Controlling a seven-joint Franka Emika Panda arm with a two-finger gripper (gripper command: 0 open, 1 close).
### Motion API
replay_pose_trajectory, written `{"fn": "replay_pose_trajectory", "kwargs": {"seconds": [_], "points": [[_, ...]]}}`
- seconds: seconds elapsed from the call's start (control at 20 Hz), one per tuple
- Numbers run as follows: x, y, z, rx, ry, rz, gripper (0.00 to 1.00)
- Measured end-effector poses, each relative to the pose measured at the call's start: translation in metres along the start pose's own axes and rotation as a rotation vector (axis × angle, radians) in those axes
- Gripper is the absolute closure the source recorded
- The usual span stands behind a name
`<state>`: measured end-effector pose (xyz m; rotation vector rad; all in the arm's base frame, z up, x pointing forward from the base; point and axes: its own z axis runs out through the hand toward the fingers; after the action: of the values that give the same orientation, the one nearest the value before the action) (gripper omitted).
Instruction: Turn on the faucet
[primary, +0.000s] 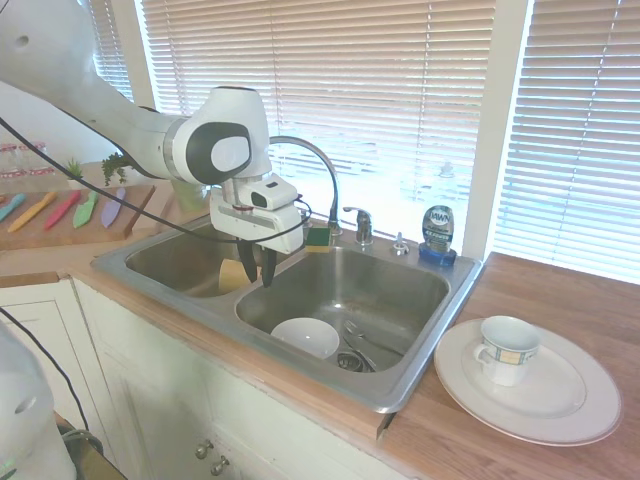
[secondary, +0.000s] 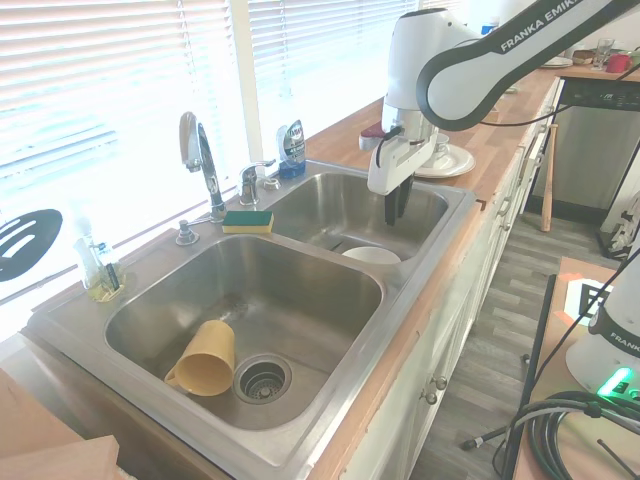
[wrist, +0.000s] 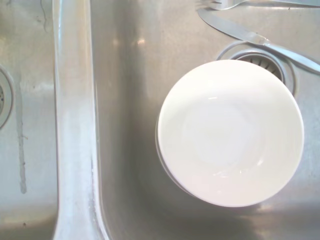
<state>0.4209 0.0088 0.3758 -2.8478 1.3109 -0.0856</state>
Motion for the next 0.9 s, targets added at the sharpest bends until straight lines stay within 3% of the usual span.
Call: {"fn": "replay_pose_trajectory", "kwargs": {"seconds": [0.45,0.9], "points": [[0.006,-0.008,-0.003,0.012,0.009,0.010,1.00],[0.058,-0.084,-0.002,0.040,0.031,0.053,1.00]]}}
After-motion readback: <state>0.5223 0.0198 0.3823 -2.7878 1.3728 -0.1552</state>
